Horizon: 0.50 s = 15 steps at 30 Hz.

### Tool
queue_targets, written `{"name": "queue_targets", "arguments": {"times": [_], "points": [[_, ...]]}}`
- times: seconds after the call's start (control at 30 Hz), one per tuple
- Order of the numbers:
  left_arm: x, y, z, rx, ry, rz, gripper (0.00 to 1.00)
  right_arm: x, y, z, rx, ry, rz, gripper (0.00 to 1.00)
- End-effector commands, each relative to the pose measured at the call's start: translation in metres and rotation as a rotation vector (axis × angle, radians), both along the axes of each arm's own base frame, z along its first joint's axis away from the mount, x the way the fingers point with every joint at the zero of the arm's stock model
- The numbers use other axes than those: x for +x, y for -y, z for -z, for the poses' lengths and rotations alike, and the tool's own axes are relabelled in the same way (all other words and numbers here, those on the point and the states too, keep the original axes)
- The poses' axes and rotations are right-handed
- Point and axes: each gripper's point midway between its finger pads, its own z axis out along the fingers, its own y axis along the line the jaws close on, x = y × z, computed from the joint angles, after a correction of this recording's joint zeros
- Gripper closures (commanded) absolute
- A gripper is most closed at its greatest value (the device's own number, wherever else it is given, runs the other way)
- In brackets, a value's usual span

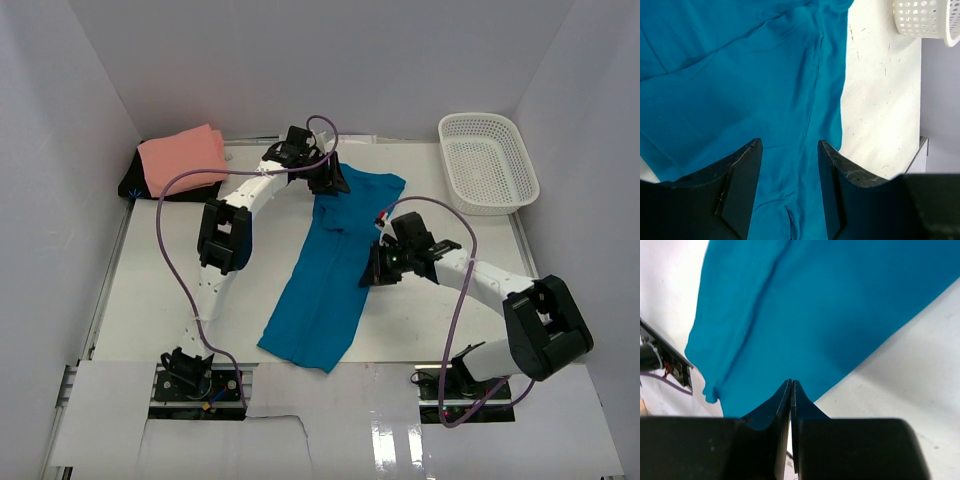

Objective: Fold and stack the t-shirts
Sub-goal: Rotate the tshirt 90 degrees

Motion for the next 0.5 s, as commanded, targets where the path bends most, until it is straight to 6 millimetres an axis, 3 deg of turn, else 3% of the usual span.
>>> {"name": "queue_targets", "arguments": {"times": [0.0,0.27,0.43,0.47], "points": [[0.007,0.013,-0.016,-0.061,0.071,0.046,0.41,-0.007,-0.011,-0.012,0.066,0.022,0.039,0.92],[0.014,0.013,0.02,-0.041,0.042,0.025,0.41,-0.047,-0.033,0.006,0.048,-0.039,-0.034,0.92],[0.021,0.008,0.044,0.004,0.031,-0.01,0.41,-0.059,-0.048,0.018,0.025,-0.067,-0.07,0.92],[0.024,0.006,0.046,0.018,0.037,-0.024,0.41,-0.066,-0.049,0.028,-0.008,-0.094,-0.082,0.92]]}}
